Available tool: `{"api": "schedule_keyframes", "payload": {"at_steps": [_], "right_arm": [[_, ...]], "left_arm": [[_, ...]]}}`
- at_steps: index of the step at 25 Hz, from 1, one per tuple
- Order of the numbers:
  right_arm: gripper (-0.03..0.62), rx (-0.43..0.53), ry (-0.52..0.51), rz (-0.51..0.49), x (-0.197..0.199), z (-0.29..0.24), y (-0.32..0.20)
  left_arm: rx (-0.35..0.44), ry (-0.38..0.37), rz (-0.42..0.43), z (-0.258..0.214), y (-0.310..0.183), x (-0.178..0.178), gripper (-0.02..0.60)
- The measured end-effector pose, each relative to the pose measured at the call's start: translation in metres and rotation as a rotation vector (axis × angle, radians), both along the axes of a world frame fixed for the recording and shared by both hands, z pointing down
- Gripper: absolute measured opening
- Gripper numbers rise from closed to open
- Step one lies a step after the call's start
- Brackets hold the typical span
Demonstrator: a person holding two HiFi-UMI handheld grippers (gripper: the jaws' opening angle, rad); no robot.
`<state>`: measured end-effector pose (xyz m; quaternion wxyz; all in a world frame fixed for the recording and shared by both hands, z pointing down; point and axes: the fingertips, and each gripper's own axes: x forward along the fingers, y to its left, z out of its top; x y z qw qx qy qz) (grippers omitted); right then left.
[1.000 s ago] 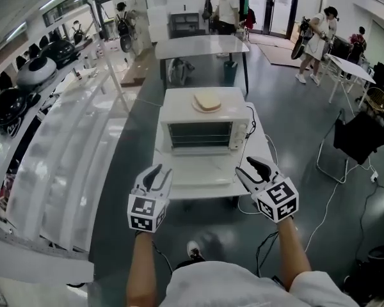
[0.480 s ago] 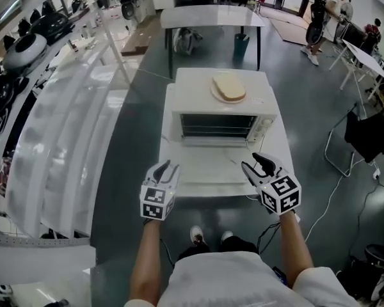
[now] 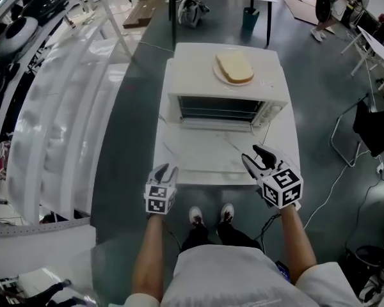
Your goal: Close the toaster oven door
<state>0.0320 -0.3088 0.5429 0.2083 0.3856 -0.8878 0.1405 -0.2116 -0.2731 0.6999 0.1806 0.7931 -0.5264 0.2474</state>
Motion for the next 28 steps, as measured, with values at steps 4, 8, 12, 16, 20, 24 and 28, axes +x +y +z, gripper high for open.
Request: {"api": "schedule_keyframes", "payload": {"at_steps": [4, 8, 12, 16, 20, 24, 28], "right_arm": [[0.172, -0.033, -0.008, -0.005, 0.005, 0.011, 0.007], [0.172, -0.051, -0.022, -0.014, 0.01, 0.019, 0.018], [0.172, -0.052, -0.014, 0.016, 0.02, 0.024, 0.025], [0.17, -0.062, -0.005, 0.017, 0.03, 0.025, 0.035], [0.17, -0.071, 0.011, 0.001, 0.033, 0.022, 0.043], [0.173, -0.074, -0.03, -0.011, 0.029, 0.015, 0.042], [0.173, -0.048, -0.016, -0.021, 0.025, 0.009, 0.036]], "left_arm": [[-0.084, 0.017, 0.019, 0.035, 0.01, 0.009, 0.13], [-0.149, 0.026, 0.039, 0.068, 0.016, 0.019, 0.132], [-0.147, 0.051, 0.033, 0.083, 0.007, 0.03, 0.132], [-0.122, 0.062, -0.004, 0.083, -0.005, 0.038, 0.13], [-0.145, 0.061, -0.035, 0.079, -0.007, 0.039, 0.122], [-0.136, 0.059, -0.048, 0.072, -0.009, 0.036, 0.104], [-0.104, 0.074, -0.04, 0.051, -0.014, 0.038, 0.097]]}}
